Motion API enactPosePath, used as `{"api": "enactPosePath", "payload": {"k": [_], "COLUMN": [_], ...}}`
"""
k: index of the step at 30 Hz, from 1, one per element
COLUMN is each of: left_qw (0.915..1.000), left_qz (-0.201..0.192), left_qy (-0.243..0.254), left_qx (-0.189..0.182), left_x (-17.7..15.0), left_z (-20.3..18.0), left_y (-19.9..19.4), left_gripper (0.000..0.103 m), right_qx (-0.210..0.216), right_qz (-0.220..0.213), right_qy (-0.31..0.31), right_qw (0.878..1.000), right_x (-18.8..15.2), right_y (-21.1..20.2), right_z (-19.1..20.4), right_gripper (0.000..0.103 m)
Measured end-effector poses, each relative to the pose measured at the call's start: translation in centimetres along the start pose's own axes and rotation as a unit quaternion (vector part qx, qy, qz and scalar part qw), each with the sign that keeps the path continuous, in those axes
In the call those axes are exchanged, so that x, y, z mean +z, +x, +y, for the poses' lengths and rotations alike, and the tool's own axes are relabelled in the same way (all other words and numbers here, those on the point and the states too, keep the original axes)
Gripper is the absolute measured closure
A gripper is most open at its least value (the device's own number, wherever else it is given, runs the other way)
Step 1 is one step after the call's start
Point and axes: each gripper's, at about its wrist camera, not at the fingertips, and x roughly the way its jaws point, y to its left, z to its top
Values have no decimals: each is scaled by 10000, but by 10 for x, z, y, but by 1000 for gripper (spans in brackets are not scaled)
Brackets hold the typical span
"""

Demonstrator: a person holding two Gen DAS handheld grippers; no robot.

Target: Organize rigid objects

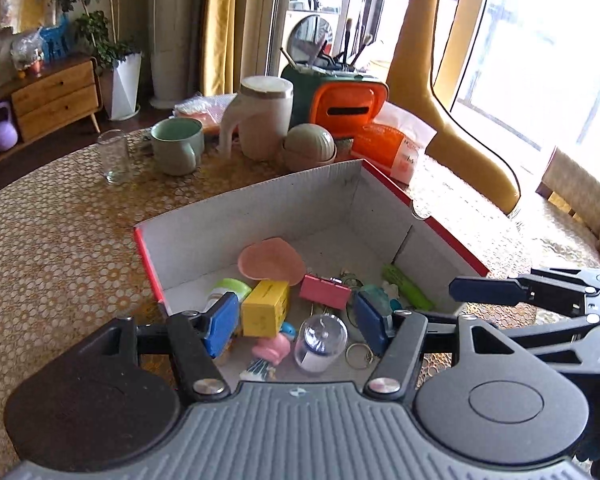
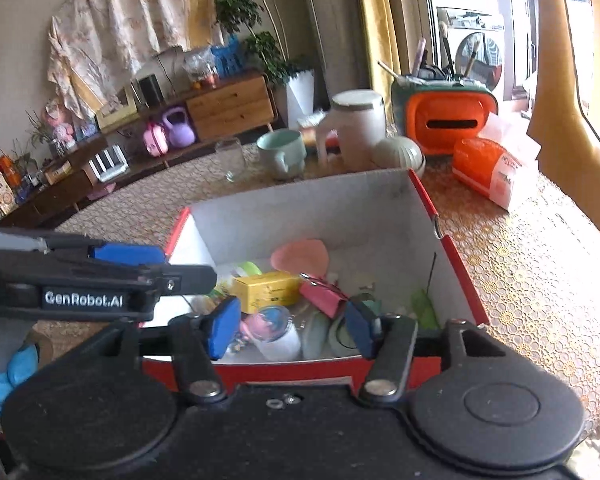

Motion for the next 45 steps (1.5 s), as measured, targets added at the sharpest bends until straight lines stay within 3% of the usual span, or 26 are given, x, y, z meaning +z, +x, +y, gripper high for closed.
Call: {"api": "enactPosePath", "payload": {"k": [9,14,27,30,45], "left_qw": [9990,9975,9963,9958,9922], "left_qz": [-422,-648,-766,-801,-1081], "left_qy": [37,45,-321,-331,-323], "left_qx": [173,262,236,280,536], "left_x": [-26,-38,-57,-60,-67], "left_z": [4,8,20,18,12], "left_y": [-34,-49,-67,-69,-81], "left_gripper": [37,26,16,0,0], "right_qx": [100,125,145,110,-22], "right_qz": [-241,-443,-882,-969,-1035], "right_qy": [-141,-393,-243,-122,-66], "right_qw": [9996,9982,9957,9952,9946], "right_x": [-10,-17,-28,-31,-43], "right_y": [-14,-22,-37,-40,-53], "right_z": [17,31,35,33,30], "right_gripper": [28,20,5,3,0]}}
